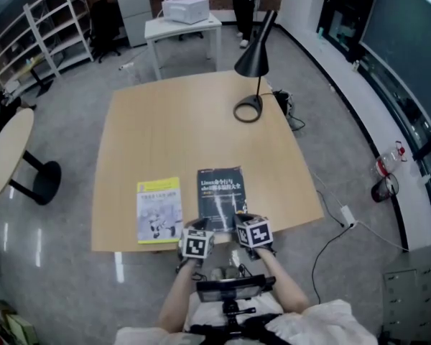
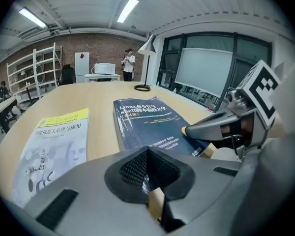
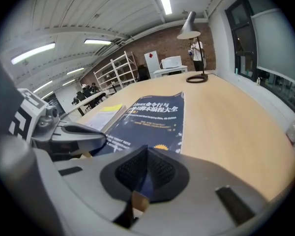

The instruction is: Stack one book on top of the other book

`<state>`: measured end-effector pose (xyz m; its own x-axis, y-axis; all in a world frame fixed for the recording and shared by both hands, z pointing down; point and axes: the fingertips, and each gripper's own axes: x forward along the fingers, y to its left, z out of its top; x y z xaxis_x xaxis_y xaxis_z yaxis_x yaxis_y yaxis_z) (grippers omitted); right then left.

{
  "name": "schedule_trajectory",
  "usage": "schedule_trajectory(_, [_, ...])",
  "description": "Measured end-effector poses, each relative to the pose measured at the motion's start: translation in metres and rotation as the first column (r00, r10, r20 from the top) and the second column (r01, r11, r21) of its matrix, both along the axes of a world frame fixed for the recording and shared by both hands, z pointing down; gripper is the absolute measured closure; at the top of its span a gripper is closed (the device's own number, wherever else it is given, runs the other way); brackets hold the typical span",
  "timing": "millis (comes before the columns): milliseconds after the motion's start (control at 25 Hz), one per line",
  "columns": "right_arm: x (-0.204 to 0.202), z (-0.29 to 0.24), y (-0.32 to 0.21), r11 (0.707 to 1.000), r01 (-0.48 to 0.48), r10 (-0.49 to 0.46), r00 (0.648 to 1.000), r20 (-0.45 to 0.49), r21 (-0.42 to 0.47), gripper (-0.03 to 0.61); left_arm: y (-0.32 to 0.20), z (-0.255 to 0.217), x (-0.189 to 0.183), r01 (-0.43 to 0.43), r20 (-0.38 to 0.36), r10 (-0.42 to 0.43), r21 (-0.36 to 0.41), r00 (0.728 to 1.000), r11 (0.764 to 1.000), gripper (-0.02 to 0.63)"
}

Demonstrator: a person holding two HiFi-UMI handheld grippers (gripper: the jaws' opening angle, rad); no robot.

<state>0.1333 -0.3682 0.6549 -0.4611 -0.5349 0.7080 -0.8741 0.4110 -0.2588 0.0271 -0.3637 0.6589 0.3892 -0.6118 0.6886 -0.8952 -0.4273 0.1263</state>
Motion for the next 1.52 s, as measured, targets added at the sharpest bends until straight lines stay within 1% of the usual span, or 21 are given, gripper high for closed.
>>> schedule_trajectory(160, [0.005, -0.004, 0.01, 1.0, -0.002, 0.002, 1.0, -0.003, 0.011, 0.578, 0.015, -0.002, 0.007, -0.004, -0.006, 0.004, -0.003, 1.0, 1.0, 0.606])
schedule_trajectory(440, [0.014, -0.008, 0.039, 1.0, -0.026, 0.026, 1.0, 0.014, 0.007, 0.578, 0.056, -0.001, 0.015, -0.014, -0.024, 0.013, -0.038, 1.0, 0.999, 0.606])
schedule_trajectory(680, [0.013, -0.007, 0.067, 0.999, -0.034, 0.034, 0.999, 0.028, 0.007, 0.578, 0.08, 0.001, 0.018, -0.032, -0.031, 0.03, -0.036, 0.999, 0.999, 0.606])
schedule_trajectory(840, [0.013, -0.006, 0.077, 1.0, -0.022, 0.022, 1.0, 0.013, 0.011, 0.578, 0.084, 0.001, 0.019, -0.047, -0.029, 0.046, -0.032, 0.999, 0.998, 0.606])
schedule_trajectory(1040, [0.006, -0.006, 0.089, 1.0, 0.018, -0.017, 1.0, -0.025, 0.014, 0.578, 0.088, 0.0, 0.014, -0.04, -0.056, 0.038, -0.038, 0.998, 0.998, 0.606])
schedule_trajectory(1240, [0.004, -0.006, 0.099, 1.0, 0.01, -0.01, 1.0, -0.011, 0.0, 0.578, 0.096, -0.001, 0.011, -0.043, -0.047, 0.042, -0.03, 0.998, 0.999, 0.606])
schedule_trajectory(1440, [0.009, -0.008, 0.104, 1.0, -0.021, 0.021, 1.0, 0.017, -0.012, 0.578, 0.103, -0.004, 0.016, -0.031, -0.071, 0.029, -0.032, 0.997, 0.999, 0.606])
schedule_trajectory(1520, [0.008, -0.009, 0.103, 1.0, -0.019, 0.019, 0.999, 0.037, -0.014, 0.578, 0.104, -0.002, 0.014, -0.025, -0.077, 0.022, -0.043, 0.997, 0.999, 0.606])
